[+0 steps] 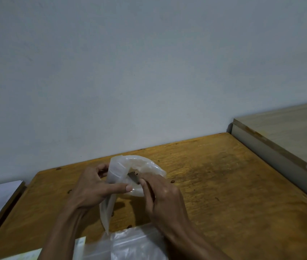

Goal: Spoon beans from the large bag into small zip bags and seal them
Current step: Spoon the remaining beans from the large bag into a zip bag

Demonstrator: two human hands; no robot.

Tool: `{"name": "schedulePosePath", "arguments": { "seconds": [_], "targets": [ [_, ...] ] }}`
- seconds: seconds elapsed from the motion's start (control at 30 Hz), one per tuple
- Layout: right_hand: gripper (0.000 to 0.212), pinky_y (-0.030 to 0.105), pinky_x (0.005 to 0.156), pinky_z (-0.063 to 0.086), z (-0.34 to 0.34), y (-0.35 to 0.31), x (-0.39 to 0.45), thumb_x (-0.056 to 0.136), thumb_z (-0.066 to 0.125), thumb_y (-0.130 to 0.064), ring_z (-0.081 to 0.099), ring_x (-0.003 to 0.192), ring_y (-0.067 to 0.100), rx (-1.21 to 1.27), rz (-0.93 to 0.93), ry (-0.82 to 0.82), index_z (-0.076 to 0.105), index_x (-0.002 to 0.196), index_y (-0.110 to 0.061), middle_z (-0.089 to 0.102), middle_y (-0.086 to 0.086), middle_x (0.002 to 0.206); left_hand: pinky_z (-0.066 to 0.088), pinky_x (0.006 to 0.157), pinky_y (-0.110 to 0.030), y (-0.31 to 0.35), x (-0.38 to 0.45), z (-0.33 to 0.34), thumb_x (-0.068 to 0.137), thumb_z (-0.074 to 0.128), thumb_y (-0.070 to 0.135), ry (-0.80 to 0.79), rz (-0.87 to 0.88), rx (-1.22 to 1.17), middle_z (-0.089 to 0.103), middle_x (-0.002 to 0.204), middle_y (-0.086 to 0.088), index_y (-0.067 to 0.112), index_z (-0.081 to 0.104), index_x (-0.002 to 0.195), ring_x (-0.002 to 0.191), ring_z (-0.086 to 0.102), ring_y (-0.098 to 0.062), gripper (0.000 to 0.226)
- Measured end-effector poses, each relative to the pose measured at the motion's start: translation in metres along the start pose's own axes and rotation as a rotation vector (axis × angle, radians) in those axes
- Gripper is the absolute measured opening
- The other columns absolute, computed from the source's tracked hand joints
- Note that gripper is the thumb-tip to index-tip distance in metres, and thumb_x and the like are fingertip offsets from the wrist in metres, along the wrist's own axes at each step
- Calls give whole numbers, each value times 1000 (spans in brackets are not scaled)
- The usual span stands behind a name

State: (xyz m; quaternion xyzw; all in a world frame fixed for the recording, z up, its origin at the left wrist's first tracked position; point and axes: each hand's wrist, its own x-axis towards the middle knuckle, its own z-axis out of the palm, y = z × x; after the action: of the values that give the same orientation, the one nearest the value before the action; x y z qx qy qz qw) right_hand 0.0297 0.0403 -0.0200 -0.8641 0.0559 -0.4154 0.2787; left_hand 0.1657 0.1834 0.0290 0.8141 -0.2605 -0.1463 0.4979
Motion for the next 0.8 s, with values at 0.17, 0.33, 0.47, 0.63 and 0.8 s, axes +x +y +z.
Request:
{"name": "schedulePosePath", "arguments": {
  "seconds": [0.17,0.33,0.47,0.63,0.8],
  "targets": [
    [25,31,54,55,-4,16,6,100,49,-25,66,77,18,-89,-156,-216,67,117,-20,69,2,105,59,90,-46,-2,0,-2,31,98,46,-50,1,1,77,105,9,26,73,110,103,69,-16,85],
    [20,31,53,51,-30,25,7,94,63,-16,62,73,18,-199,-257,-378,62,114,-22,63,-1,103,58,91,-47,-5,0,-3,26,97,48,7,25,-17,76,105,8,27,73,107,104,68,-16,87],
    [25,31,50,56,-37,26,7,90,70,-12,66,73,19,-178,-268,-295,63,114,-19,67,2,104,57,94,-49,-8,2,-4,28,99,48,10,28,10,76,106,9,27,73,107,106,68,-16,86],
    [26,16,58,37,-11,25,8,100,48,-29,64,76,14,-143,-178,-307,66,115,-19,65,0,109,56,94,-48,-6,3,1,27,97,53,21,35,34,74,109,9,30,71,106,108,65,-15,86],
    [23,14,70,49,-16,31,1,102,47,-32,58,84,3,15,46,-93,66,115,-28,64,-9,102,56,86,-34,-8,5,4,31,100,42,51,37,71,74,105,11,29,72,104,104,66,-10,79]
  ]
}}
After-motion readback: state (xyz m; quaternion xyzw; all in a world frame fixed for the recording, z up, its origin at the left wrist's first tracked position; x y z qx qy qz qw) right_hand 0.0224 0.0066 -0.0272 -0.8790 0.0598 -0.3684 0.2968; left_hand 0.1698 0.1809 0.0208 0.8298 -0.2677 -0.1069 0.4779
